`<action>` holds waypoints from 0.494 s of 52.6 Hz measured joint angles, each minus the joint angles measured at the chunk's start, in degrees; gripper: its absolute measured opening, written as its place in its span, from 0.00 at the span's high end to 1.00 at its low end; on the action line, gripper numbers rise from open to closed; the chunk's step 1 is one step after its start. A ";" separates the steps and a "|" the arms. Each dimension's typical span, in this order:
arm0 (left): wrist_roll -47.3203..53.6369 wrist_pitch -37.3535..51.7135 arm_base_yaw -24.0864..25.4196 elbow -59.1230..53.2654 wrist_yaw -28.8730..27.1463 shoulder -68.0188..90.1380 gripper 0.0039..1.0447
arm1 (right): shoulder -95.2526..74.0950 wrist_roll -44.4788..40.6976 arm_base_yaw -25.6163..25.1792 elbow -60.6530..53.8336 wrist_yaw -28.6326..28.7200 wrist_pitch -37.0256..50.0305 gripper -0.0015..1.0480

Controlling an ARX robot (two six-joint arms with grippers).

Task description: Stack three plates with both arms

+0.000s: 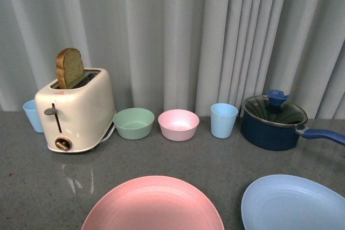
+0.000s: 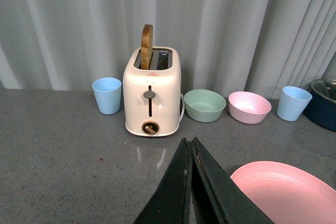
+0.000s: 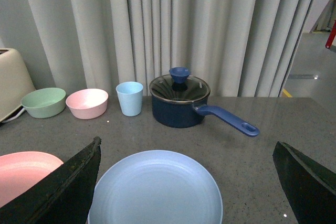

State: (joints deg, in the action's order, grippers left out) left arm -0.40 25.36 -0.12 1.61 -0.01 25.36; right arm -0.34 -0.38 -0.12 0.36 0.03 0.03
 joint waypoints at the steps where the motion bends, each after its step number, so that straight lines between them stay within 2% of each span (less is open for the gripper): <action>1: 0.02 -0.57 0.00 0.00 -0.02 -0.57 0.97 | 0.00 0.00 0.00 0.00 0.00 0.00 0.07; 26: 0.00 -13.07 0.00 0.00 -0.02 -13.27 0.97 | 0.00 0.00 0.00 0.00 0.00 0.00 0.07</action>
State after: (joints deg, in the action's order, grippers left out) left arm -0.40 12.29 -0.12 1.61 -0.03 12.10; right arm -0.34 -0.38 -0.12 0.36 0.03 0.03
